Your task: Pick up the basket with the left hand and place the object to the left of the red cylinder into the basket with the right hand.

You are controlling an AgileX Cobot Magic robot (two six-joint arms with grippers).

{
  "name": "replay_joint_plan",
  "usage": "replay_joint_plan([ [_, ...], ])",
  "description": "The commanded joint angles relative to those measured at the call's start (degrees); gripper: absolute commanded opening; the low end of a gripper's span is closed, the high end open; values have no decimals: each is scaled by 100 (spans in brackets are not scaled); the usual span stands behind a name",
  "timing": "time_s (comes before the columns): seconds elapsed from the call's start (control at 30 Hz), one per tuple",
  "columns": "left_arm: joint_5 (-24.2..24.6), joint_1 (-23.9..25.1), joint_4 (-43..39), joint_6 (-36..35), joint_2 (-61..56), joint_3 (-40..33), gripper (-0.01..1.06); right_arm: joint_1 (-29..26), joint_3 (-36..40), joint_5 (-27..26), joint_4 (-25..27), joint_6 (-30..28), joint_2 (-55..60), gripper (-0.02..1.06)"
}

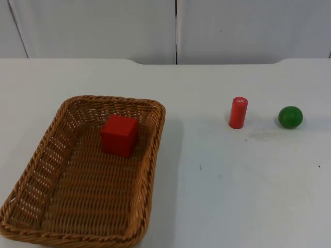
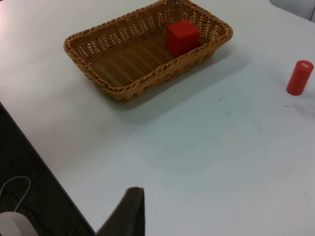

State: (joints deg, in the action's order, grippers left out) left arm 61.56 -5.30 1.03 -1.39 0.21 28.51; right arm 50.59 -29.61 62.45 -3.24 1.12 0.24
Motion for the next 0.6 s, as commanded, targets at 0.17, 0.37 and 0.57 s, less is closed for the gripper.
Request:
replay_joint_plan([
  [0.17,2,-42,3,1,-21,-25,105,-12,15,-68,11,-44,-24,105],
  [0.37,2,-42,3,1,-21,-25,105,-12,15,-68,11,-44,-24,105],
  [0.57,2,-42,3,1,-21,-25,105,-12,15,-68,9,-44,-24,105],
])
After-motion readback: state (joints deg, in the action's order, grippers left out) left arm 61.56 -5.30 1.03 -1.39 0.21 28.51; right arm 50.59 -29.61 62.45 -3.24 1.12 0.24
